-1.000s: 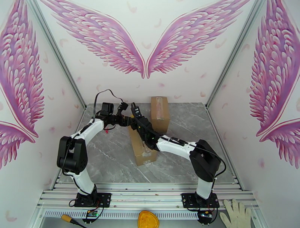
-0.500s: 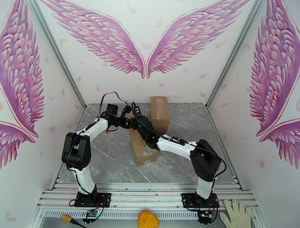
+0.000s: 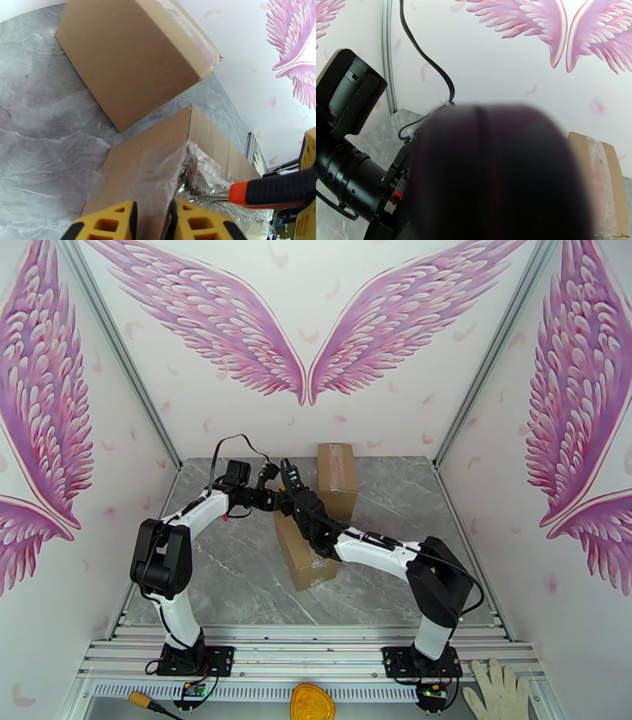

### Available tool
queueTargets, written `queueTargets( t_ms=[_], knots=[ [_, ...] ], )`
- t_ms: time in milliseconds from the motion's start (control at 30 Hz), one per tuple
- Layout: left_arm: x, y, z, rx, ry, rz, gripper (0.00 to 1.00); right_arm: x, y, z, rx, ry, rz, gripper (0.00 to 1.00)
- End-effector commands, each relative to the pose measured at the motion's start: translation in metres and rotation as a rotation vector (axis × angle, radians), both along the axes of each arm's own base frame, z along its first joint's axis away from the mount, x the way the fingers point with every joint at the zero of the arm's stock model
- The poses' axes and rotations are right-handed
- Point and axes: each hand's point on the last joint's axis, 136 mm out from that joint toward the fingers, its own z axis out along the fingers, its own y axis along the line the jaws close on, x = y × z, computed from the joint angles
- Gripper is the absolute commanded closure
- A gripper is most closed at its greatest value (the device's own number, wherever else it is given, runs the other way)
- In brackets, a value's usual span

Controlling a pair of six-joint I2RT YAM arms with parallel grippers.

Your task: Unpack the express box

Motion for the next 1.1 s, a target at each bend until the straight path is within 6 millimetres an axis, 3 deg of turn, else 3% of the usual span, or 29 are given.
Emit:
queueTargets(
  t_ms=[0, 233, 833, 1067],
  knots=[
    [0.016, 0.041, -0.051, 0.197, 0.064, 0.181, 0.73, -0.019, -0.007, 0.002, -0.032, 0.017, -0.006, 1.00],
    [0.015, 0.046, -0.053, 0.221, 0.064, 0.198, 0.75, -0.028, -0.010, -0.011, -0.030, 0.058, 0.023, 1.00],
    [0.012, 0.041, -0.042, 0.244, 0.012, 0.193, 0.78, -0.042, -0.028, -0.006, -0.102, 0.039, 0.031, 1.00],
    [0.015, 0.043, -0.042, 0.262, 0.003, 0.214, 0.80, -0.054, -0.044, -0.014, -0.098, 0.066, 0.020, 1.00]
  ],
)
